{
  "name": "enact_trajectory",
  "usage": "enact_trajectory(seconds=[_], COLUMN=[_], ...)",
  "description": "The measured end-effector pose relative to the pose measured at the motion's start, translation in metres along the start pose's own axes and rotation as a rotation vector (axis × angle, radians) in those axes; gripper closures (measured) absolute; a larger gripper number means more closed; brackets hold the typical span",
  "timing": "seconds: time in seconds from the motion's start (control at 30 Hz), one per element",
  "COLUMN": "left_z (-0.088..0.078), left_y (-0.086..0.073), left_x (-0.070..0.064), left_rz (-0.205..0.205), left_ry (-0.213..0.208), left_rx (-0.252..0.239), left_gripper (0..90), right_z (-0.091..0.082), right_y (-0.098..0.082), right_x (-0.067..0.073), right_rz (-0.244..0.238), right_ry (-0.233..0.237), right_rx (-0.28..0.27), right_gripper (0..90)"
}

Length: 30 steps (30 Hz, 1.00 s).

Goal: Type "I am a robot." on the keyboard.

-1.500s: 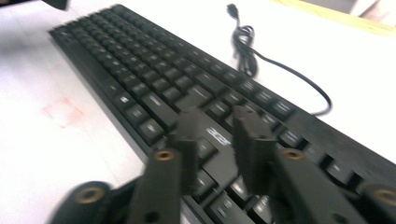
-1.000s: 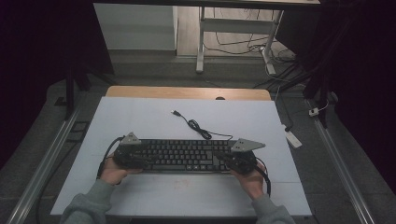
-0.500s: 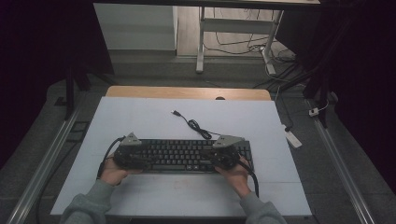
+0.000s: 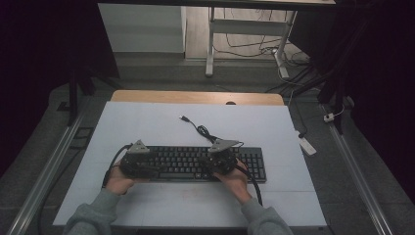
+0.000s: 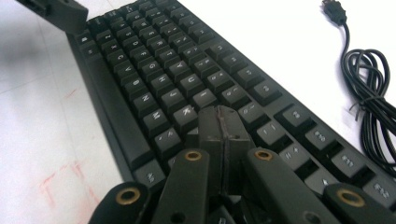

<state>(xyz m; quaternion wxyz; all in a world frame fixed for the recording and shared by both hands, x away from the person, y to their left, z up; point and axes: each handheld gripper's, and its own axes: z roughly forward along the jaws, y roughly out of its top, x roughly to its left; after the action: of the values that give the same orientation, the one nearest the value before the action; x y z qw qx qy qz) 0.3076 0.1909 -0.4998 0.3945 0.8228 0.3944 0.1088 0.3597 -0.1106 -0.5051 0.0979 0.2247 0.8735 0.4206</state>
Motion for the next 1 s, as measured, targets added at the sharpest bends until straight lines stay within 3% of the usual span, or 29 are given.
enact_trajectory(seconds=[0.2,0.47,1.0], left_z=[-0.002,-0.003,-0.002], left_y=[-0.001,-0.001,-0.002], left_x=[0.0,0.001,0.001], left_rz=[-0.006,-0.01,-0.007], left_ry=[0.007,0.011,0.012], left_rx=[-0.009,-0.011,-0.009], left_gripper=[31.7,31.7,31.7], right_z=[0.01,0.024,0.03], right_y=[0.006,0.012,0.012], right_x=[0.0,-0.001,-0.005], right_rz=[-0.023,-0.018,-0.01], right_ry=[-0.009,-0.017,-0.022], right_rx=[0.01,0.028,0.038], right_gripper=[89.2,89.2,89.2])
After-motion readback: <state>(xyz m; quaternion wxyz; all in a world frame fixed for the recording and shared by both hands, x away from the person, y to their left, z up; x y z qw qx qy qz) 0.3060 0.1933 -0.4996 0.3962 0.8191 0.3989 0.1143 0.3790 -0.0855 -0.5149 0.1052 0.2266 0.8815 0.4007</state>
